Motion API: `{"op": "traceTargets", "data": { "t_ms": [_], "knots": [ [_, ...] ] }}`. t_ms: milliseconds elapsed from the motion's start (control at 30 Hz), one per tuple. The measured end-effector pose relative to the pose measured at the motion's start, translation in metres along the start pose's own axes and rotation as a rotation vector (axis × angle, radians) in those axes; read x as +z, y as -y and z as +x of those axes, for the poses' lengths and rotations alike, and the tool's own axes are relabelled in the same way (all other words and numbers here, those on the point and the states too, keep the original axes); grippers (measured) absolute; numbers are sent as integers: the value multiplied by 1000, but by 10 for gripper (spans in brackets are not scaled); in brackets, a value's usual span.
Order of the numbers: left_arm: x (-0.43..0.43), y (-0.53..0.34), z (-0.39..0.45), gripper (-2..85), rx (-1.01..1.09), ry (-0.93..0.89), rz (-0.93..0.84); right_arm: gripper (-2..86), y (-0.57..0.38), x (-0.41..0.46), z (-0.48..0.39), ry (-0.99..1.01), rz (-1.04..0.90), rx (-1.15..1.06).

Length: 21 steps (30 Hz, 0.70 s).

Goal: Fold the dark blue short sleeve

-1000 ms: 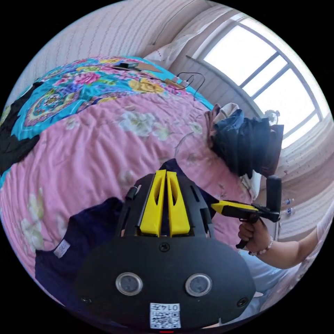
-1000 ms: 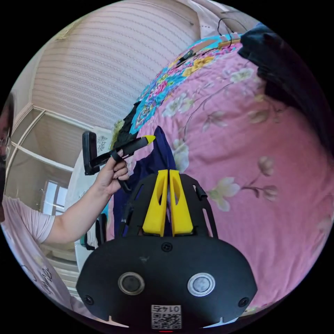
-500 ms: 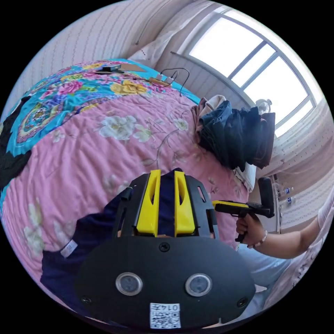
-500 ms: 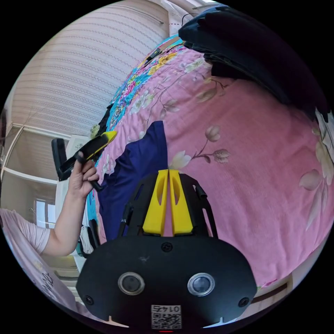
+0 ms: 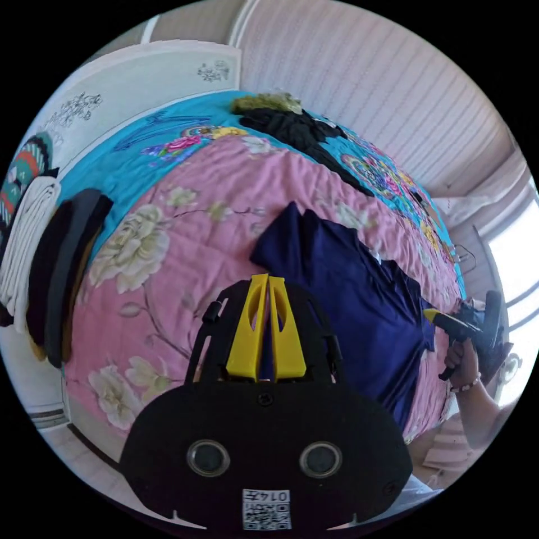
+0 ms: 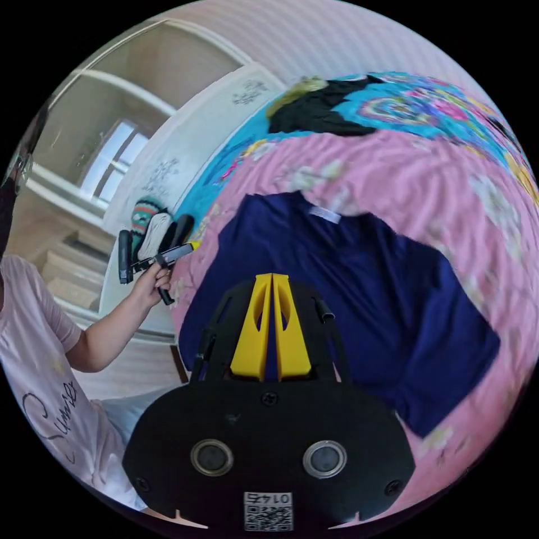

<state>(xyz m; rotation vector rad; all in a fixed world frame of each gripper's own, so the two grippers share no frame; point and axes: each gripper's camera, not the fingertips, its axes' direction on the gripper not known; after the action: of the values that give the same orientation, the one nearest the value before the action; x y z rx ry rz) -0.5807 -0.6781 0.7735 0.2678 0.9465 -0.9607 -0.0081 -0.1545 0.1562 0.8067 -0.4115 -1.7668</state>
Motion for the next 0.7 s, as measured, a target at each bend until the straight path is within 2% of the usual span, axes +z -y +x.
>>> {"op": "traceTargets", "data": {
  "t_ms": [100, 233, 300, 367, 467, 500, 700],
  "knots": [
    [4, 15, -34, 51, -54, -68, 16, 7, 59, 63, -45, 52, -26, -152],
    [31, 34, -60, 72, -104, -123, -39, 32, 122, 136, -86, -22, -90, -265],
    [45, 39, -68, 50, -98, -142, -98, 59, 155, 187, -104, -99, -156, -287],
    [43, 38, -70, 25, -62, -149, -74, 61, 172, 226, -111, -156, -226, -286],
    [35, 37, -79, -4, -45, -175, -67, 16, 181, 285, -113, -157, -457, -286],
    [29, 36, -83, -7, -43, -173, -63, 8, 179, 293, -118, -155, -482, -309],
    [-25, 16, -103, -10, -71, -204, 77, -2, 179, 287, -166, -38, -345, -481]
  ]
}}
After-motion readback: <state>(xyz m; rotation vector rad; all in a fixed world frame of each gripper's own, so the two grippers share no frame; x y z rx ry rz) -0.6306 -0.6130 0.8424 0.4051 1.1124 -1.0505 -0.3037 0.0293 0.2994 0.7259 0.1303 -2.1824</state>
